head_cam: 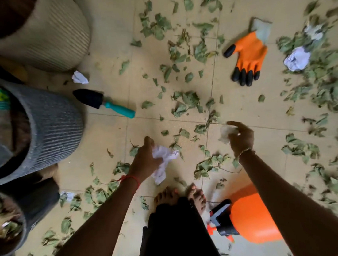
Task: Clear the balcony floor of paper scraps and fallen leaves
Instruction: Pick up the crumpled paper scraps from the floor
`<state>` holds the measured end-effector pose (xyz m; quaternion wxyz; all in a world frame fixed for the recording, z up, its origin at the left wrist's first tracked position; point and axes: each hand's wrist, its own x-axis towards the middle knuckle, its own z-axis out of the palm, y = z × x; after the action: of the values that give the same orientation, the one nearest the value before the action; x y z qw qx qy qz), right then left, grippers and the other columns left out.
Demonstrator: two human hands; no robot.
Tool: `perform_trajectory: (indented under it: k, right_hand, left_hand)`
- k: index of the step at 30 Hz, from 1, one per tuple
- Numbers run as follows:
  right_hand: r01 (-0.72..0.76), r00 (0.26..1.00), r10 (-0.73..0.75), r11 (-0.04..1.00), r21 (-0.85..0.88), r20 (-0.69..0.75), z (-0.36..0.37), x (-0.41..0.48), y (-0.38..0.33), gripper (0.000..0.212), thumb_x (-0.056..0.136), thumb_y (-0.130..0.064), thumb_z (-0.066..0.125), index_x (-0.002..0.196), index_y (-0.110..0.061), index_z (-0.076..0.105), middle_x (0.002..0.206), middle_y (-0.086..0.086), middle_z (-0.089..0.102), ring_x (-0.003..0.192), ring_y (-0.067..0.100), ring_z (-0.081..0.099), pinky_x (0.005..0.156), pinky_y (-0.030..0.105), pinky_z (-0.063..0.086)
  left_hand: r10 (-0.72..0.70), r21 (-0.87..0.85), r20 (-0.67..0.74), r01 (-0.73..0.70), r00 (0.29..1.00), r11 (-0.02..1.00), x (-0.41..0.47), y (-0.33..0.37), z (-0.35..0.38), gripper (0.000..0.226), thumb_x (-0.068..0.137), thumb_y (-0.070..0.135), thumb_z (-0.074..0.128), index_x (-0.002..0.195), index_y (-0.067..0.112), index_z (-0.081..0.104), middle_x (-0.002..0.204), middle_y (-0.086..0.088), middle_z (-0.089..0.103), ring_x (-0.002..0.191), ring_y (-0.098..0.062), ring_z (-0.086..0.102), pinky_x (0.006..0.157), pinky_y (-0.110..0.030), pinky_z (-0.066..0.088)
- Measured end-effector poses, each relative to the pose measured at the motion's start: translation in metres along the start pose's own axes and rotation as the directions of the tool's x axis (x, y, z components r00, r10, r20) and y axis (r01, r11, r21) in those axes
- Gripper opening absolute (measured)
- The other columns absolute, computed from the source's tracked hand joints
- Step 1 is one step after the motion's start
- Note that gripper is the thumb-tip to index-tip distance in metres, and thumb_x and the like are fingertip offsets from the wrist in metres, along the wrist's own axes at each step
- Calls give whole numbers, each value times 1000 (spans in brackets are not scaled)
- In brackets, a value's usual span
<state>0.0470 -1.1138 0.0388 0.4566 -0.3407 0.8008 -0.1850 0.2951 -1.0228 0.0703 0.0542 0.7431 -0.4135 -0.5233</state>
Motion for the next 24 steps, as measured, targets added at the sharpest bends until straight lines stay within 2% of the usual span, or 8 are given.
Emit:
perform_trajectory:
  k: [2,4,7,9,13,17,21,24]
  right_hand:
    - [-63,984,48,995,82,170,7,-26,-24,38,81,20,37,101,3,65,64,2,67,51,11,58,49,21,50]
    - [-119,947,76,985,123,313,14,-52,-58,35,81,19,40,105,7,63,55,-7,64,43,2,53,43,15,44]
    - [-100,852,-1,981,166,523,24,-81,-114,31,91,5,45,120,7,55,97,8,63,71,-4,56,58,3,41]
    - [-37,771,-55,991,132,635,32,-90,-146,30,94,-6,49,122,2,53,104,3,55,88,2,51,64,1,38]
    - [-21,814,-61,991,135,578,40,-76,-179,6,79,-4,70,81,-4,65,65,-3,60,51,-7,53,53,6,39]
    - [-138,825,51,984,113,563,39,-48,-196,8,74,1,72,73,-4,65,47,-12,60,45,-1,52,51,13,42]
    - [-152,844,83,984,89,530,35,-20,-204,11,76,-1,69,67,-4,64,67,13,64,72,16,55,68,33,45]
    - [-189,855,115,977,98,506,29,2,-205,20,75,-4,69,58,-13,62,56,-1,61,70,21,54,69,32,43]
  left_hand:
    - [-87,-178,-79,72,993,981,-3,26,-20,39,82,8,68,105,11,37,89,-3,50,77,-18,48,49,-8,33]
    - [-162,-342,-94,121,982,932,-8,53,-39,39,83,13,69,115,10,47,98,-5,55,86,-18,52,62,-16,39]
    - [-196,-590,-73,116,978,799,-16,88,-63,36,78,14,71,111,8,59,102,-9,64,93,-23,59,73,-29,45]
    - [-205,-686,-64,106,977,720,-18,107,-79,39,72,19,68,109,9,62,101,-10,66,92,-26,61,74,-32,47]
    - [-210,-758,16,149,977,635,-4,126,-100,32,81,6,65,111,16,62,95,-5,67,84,-20,61,58,-21,49]
    - [-247,-811,210,310,946,496,17,136,-121,37,94,8,47,125,28,50,90,5,65,82,-6,61,61,-20,46]
    - [-377,-637,92,346,921,689,45,129,-136,37,94,6,49,131,7,50,122,-8,58,121,-24,49,93,-33,40]
    - [-376,-294,-25,353,926,888,64,114,-145,39,92,11,54,128,-6,52,132,-22,52,124,-32,48,84,-22,40]
